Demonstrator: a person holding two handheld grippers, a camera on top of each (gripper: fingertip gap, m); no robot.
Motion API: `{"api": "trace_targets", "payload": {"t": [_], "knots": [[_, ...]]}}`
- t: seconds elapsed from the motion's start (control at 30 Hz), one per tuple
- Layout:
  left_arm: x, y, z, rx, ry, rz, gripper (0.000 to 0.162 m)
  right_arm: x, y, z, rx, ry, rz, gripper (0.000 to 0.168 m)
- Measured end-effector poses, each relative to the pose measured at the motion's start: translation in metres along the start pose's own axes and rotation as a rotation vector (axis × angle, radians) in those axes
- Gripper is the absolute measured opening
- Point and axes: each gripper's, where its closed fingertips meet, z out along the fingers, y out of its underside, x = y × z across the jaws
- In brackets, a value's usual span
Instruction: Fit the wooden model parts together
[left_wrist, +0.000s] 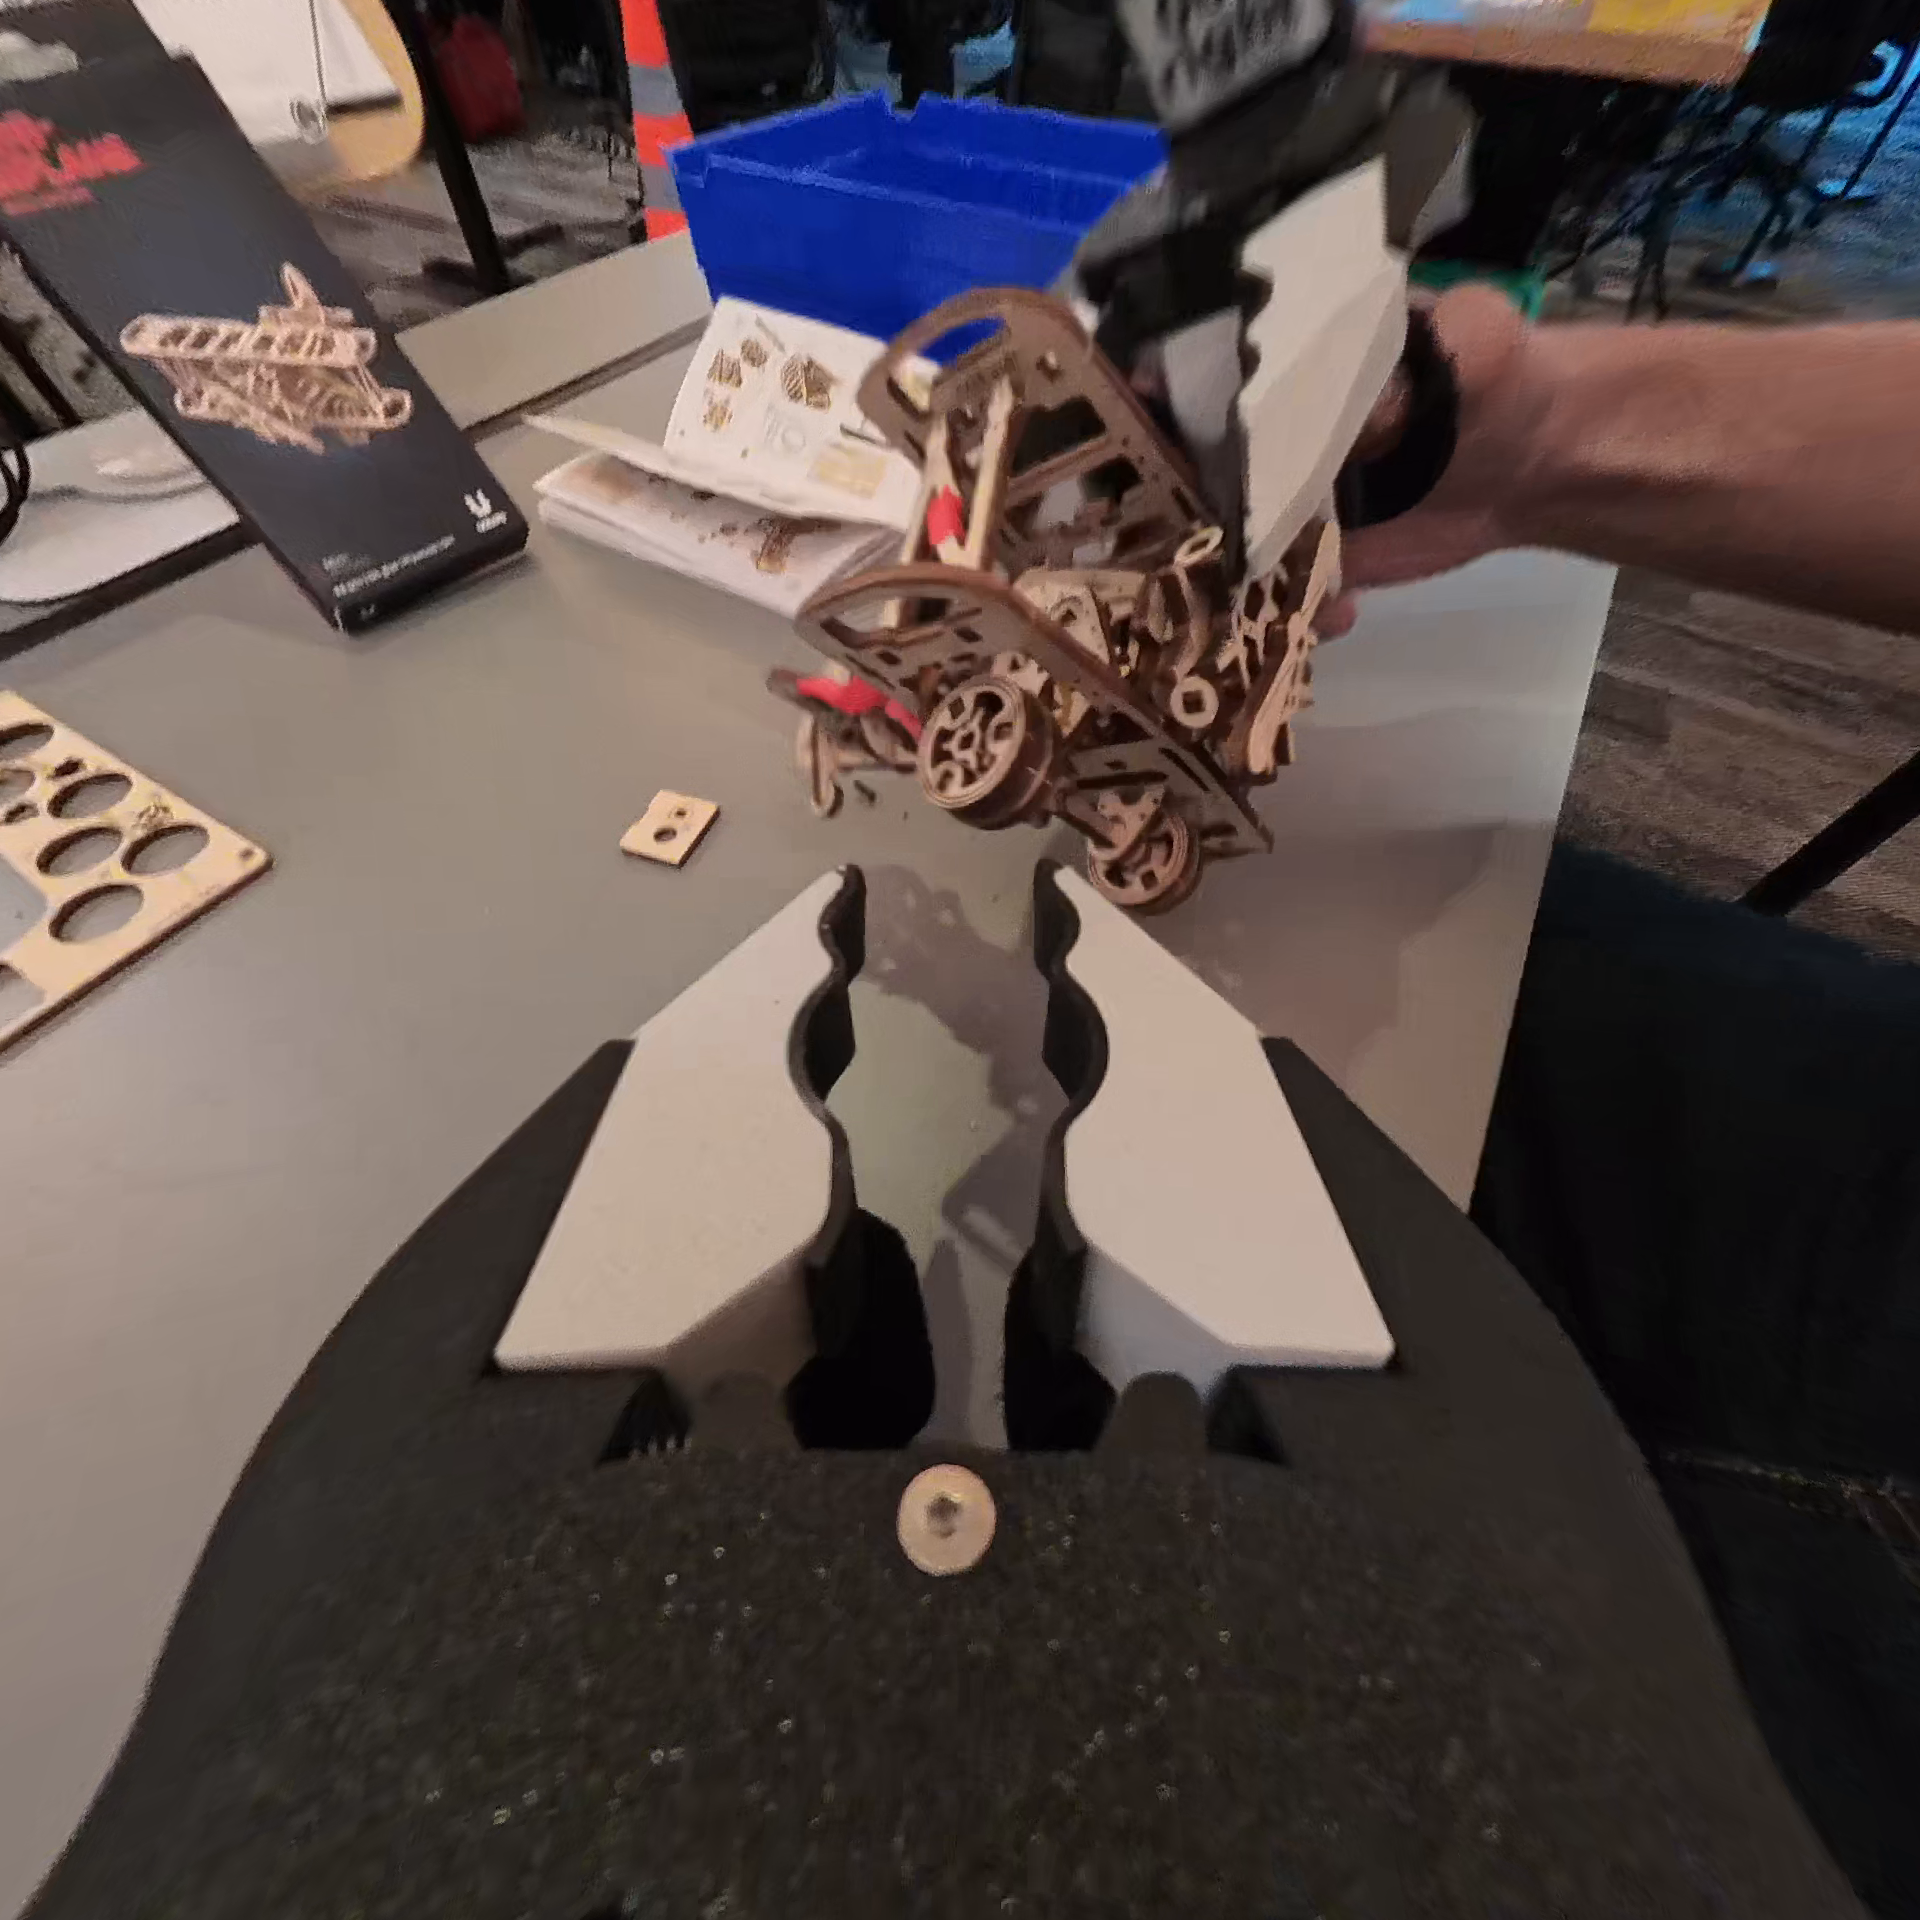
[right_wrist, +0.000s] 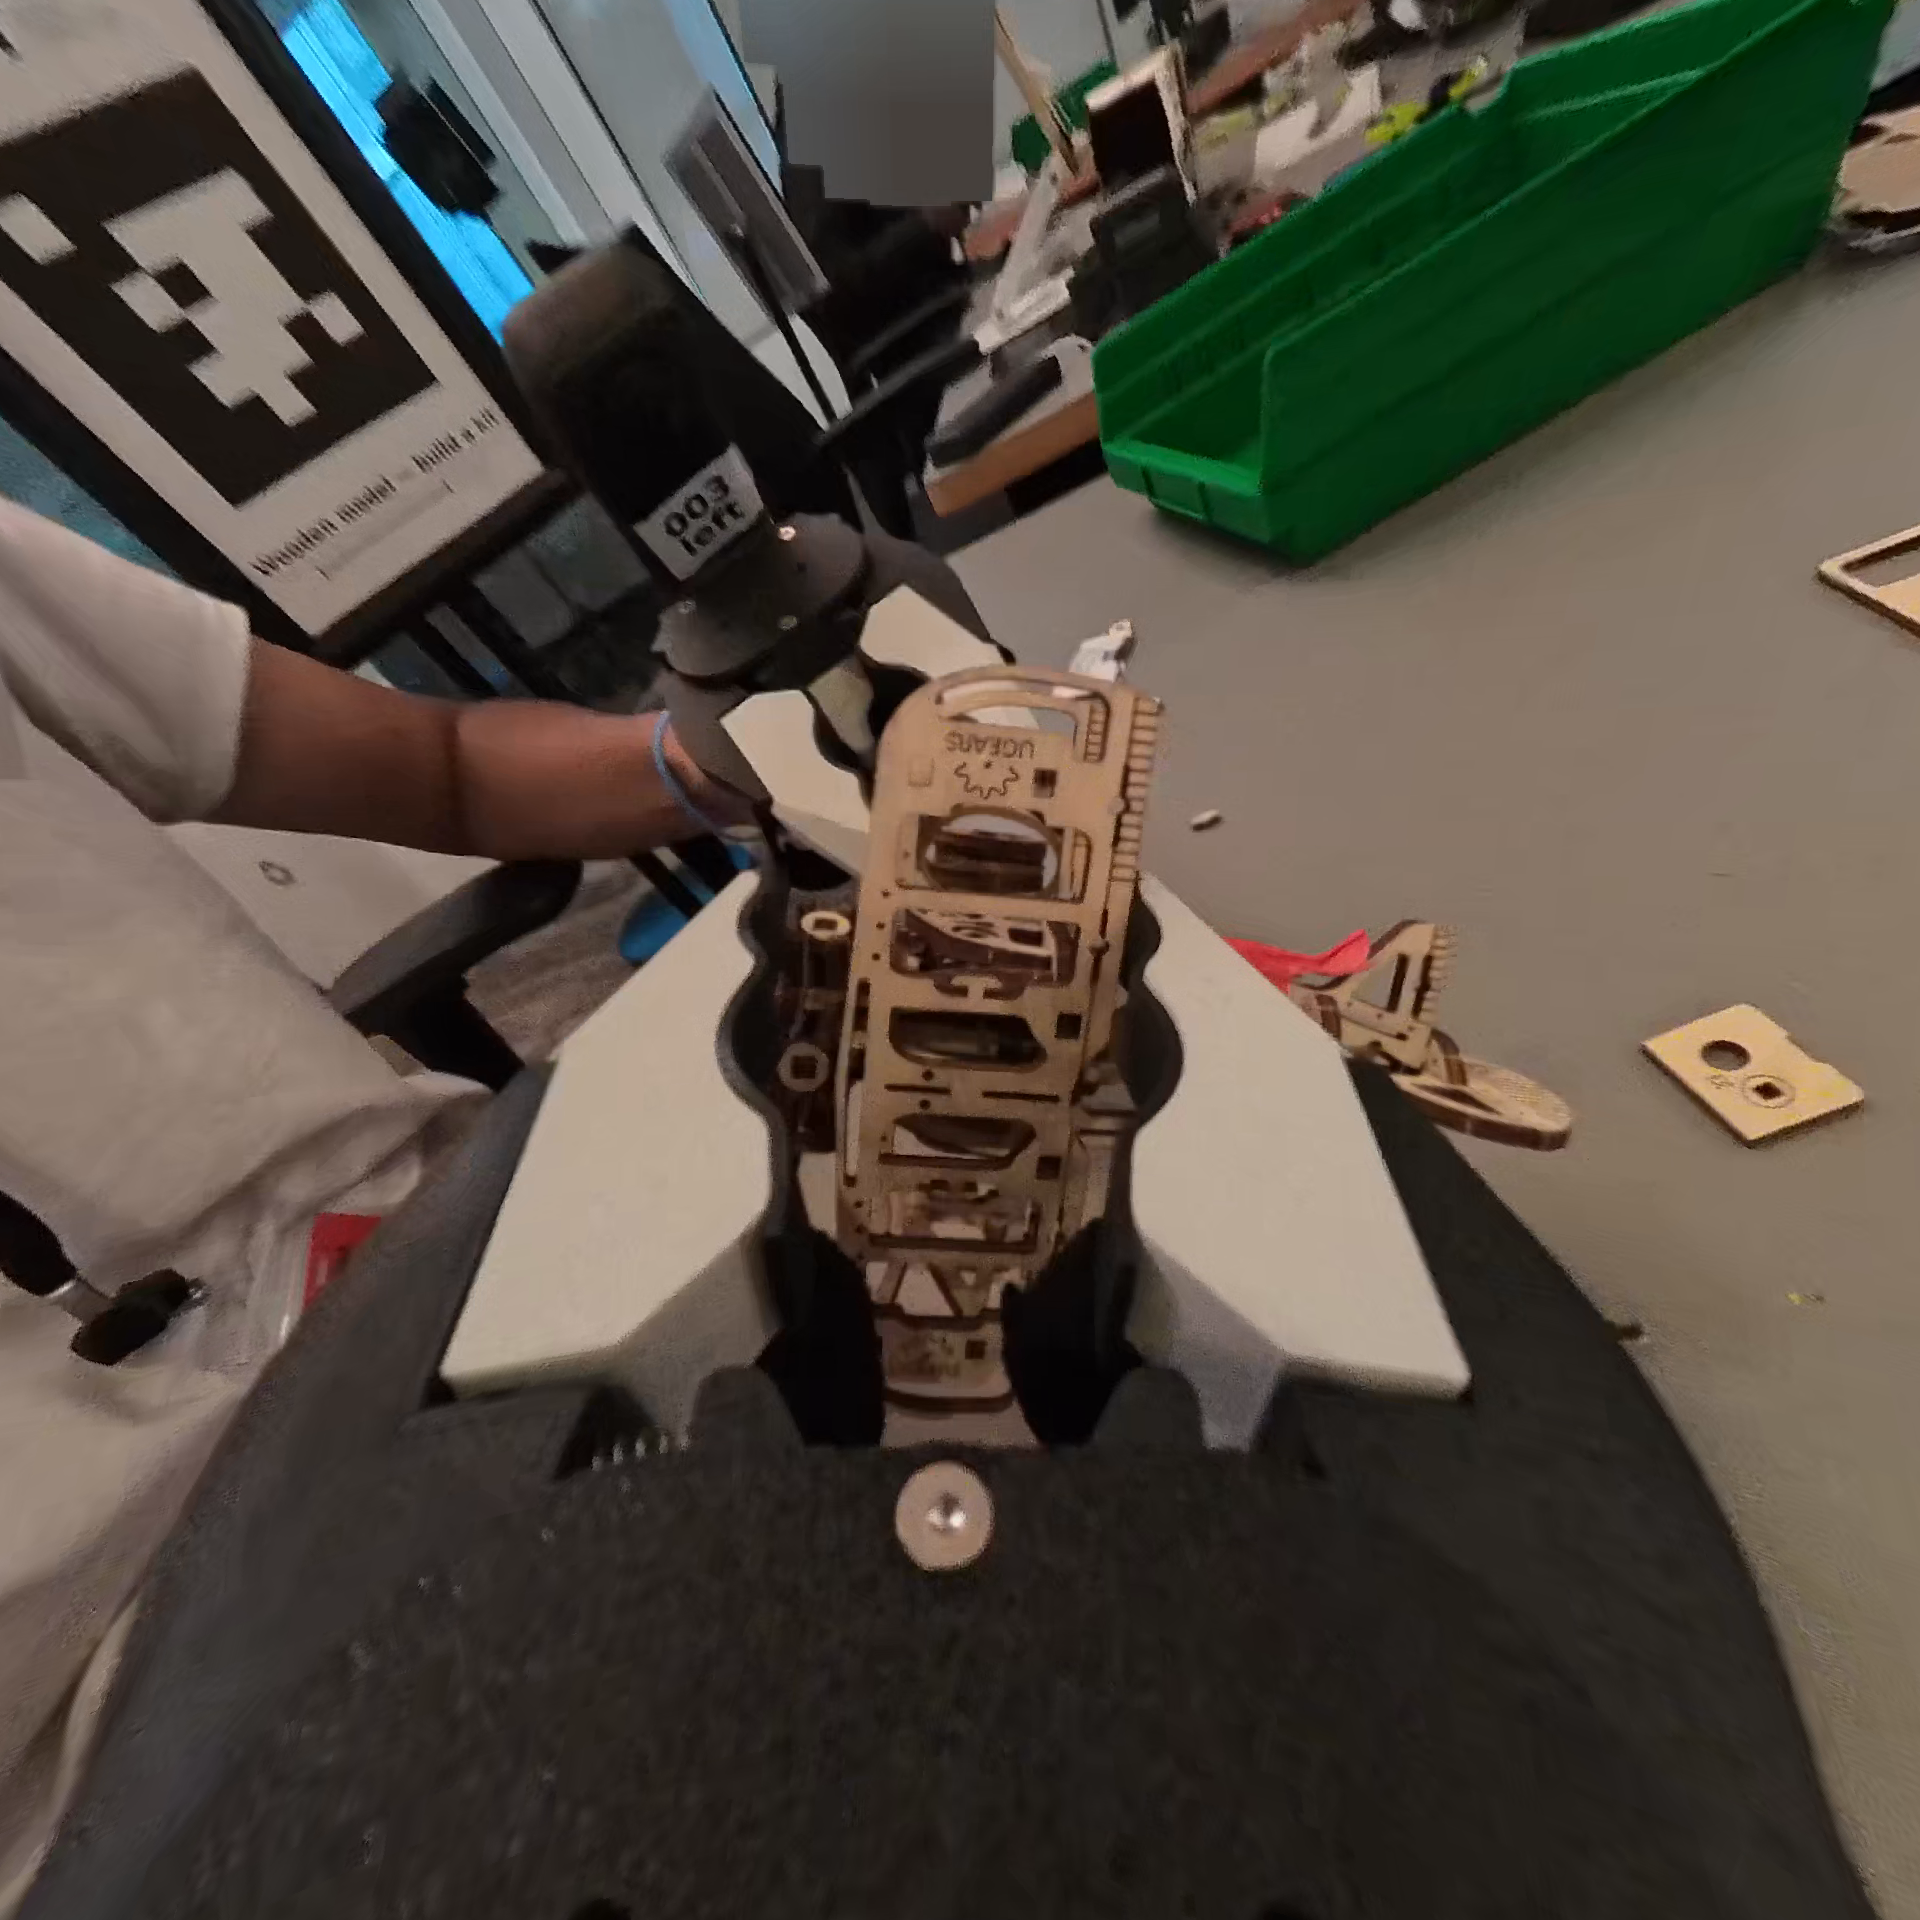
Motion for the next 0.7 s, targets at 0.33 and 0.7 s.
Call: {"api": "trace_targets", "payload": {"t": [0.33, 0.7], "knots": [[0.014, -0.018, 0.028, -0.010, 0.147, 0.054, 0.033, 0.014, 0.032, -0.026, 0.098, 0.003, -0.042, 0.046], [0.013, 0.016, 0.053, -0.166, 0.181, -0.026, 0.032, 0.021, 0.039, -0.031, 0.057, 0.065, -0.034, 0.044]]}}
